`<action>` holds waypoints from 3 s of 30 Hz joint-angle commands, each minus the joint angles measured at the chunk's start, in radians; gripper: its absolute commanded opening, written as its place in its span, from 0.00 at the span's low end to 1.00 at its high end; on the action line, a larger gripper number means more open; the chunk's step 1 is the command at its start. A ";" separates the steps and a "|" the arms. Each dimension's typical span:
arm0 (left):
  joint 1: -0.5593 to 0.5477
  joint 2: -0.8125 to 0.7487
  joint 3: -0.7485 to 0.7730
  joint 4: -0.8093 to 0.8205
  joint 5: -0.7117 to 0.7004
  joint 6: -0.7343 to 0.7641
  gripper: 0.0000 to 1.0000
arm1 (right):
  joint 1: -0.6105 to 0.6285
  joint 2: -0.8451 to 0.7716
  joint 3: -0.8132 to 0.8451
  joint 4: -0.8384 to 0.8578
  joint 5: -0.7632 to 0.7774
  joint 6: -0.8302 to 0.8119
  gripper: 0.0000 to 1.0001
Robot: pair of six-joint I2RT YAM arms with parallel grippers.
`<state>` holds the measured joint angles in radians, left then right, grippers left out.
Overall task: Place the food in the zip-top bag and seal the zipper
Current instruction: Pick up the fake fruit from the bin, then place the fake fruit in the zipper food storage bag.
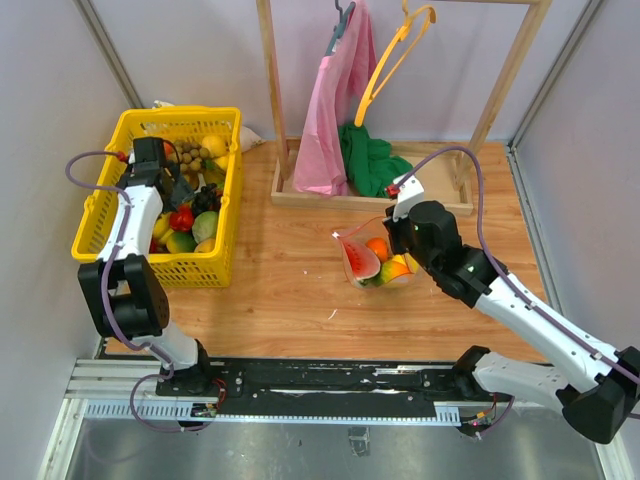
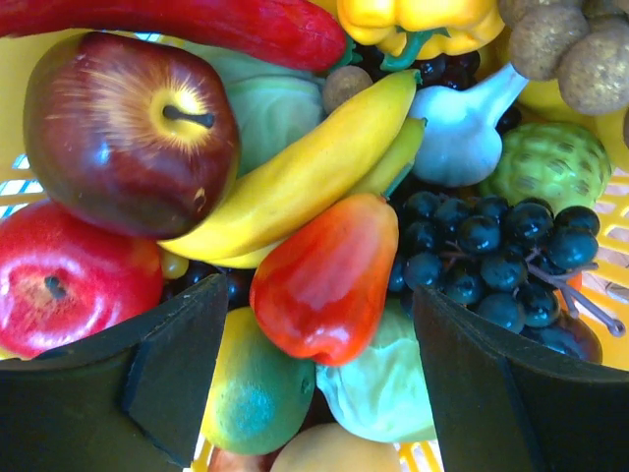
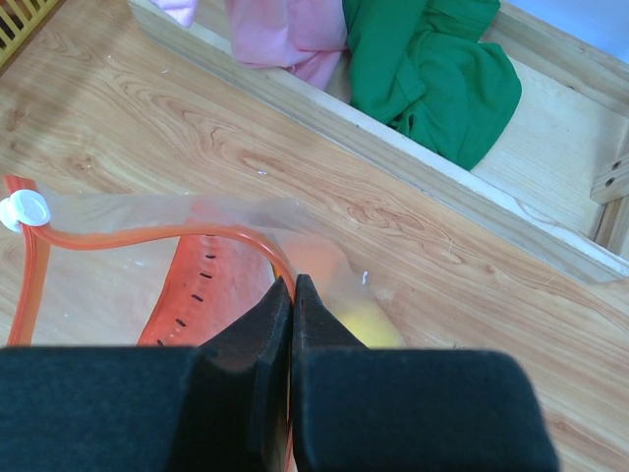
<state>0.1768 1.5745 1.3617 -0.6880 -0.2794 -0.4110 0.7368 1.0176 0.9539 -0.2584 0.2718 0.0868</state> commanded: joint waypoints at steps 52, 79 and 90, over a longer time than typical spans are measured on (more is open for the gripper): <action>-0.017 -0.282 0.013 -0.012 0.388 0.008 0.33 | -0.012 -0.019 -0.008 0.039 -0.020 0.023 0.01; -0.748 -0.570 -0.289 0.532 0.458 0.128 0.28 | -0.011 -0.023 0.000 0.039 -0.045 0.028 0.01; -1.086 -0.461 -0.342 0.694 0.313 0.418 0.23 | -0.011 -0.023 0.000 0.038 -0.062 0.031 0.01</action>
<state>-0.8398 1.0809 1.0397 -0.1005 0.1085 -0.1478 0.7368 1.0130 0.9413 -0.2367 0.2237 0.1051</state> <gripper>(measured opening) 0.630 0.011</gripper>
